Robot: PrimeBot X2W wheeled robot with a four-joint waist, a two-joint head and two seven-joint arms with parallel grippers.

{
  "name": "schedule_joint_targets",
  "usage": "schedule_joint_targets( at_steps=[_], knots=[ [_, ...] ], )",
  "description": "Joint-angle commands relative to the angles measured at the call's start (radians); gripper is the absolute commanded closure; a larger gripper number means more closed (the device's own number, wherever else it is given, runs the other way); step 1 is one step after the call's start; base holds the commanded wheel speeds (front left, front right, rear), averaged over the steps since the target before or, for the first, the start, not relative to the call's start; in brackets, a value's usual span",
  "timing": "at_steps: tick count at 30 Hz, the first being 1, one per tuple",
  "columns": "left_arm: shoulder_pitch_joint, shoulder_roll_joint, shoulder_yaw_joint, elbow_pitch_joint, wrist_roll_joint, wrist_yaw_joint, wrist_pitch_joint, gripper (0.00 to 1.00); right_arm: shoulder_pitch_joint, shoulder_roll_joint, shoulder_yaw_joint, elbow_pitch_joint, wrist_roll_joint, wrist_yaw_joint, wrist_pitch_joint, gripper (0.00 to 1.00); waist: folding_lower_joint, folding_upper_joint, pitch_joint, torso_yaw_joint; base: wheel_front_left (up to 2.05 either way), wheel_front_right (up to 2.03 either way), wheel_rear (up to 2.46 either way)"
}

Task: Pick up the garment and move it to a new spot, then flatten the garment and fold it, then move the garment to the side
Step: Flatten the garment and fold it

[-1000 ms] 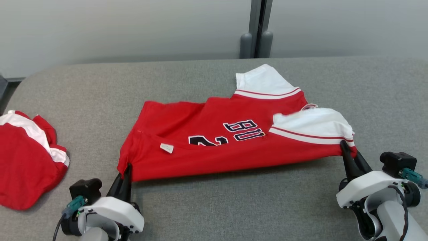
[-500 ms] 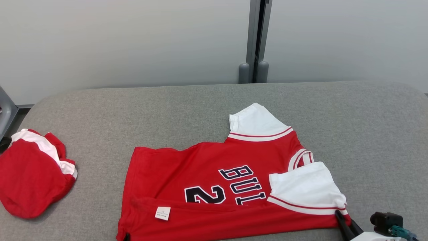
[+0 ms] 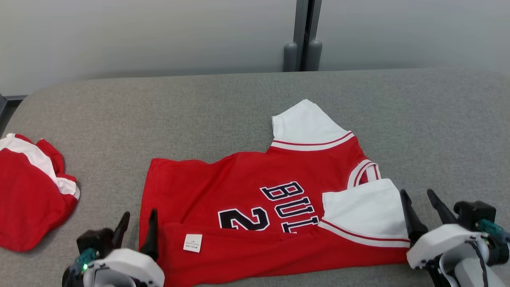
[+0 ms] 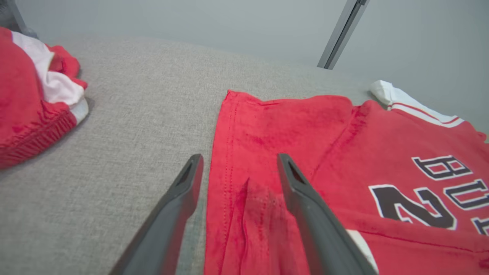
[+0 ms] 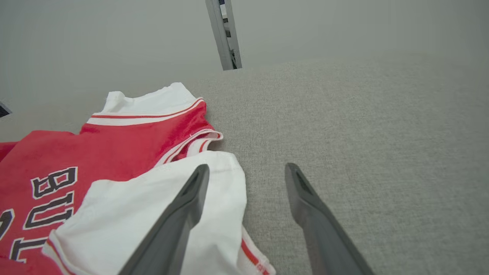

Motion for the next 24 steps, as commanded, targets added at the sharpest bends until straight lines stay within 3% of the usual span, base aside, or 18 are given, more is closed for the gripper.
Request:
schedule_joint_targets(
  at_steps=[1,11,24],
  knots=[
    [-0.066,0.009,0.007,0.028,0.006,-0.001,0.0,0.0,-0.041,0.003,-0.006,-0.009,-0.021,0.0,0.0,0.0,0.0,0.0,0.034,0.0,0.0,0.0,0.0],
    [-0.388,0.048,-0.015,0.281,0.031,0.022,0.055,0.0,-0.236,0.047,0.064,0.013,-0.087,0.0,0.0,0.0,0.0,0.0,0.138,-0.029,0.0,0.0,0.0],
    [-0.581,0.072,-0.04,0.485,0.02,0.001,0.125,0.0,-0.328,0.051,0.122,0.036,-0.088,0.0,0.0,0.0,0.0,0.0,0.212,-0.039,0.0,0.0,0.0]
  ],
)
